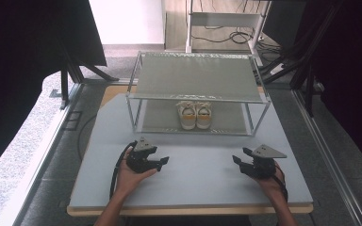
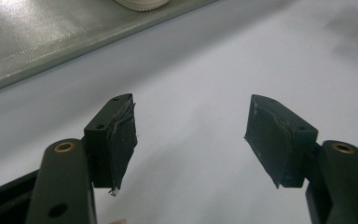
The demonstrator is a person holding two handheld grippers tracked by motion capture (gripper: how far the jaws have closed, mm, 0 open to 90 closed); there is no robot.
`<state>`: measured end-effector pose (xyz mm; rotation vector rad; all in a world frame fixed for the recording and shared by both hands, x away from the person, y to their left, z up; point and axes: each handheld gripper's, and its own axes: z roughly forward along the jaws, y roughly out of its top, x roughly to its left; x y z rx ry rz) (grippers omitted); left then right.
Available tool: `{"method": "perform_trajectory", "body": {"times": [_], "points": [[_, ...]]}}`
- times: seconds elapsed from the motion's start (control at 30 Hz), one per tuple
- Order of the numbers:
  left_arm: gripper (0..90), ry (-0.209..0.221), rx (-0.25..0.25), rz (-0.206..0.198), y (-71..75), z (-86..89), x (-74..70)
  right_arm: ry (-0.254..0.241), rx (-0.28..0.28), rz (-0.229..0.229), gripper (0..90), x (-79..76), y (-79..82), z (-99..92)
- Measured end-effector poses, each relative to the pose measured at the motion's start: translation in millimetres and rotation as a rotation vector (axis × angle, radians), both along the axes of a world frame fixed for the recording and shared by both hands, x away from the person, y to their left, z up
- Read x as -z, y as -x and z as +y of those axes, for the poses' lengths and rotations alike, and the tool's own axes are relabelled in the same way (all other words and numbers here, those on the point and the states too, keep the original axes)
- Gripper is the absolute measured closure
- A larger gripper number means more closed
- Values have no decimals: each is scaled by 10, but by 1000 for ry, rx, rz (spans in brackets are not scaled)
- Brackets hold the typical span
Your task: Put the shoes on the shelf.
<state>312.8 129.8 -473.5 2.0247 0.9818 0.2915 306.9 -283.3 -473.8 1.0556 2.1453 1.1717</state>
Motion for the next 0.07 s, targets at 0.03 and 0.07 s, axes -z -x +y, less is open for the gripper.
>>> {"method": "perform_trajectory", "body": {"times": [0.03, 0.07], "points": [[325, 3, -4, 1, 5, 8, 7, -5, 9, 17, 394, -4, -2, -5], [322, 3, -9, 3, 8, 16, 10, 4, 40, 55, 352, 2, -15, -10]]}}
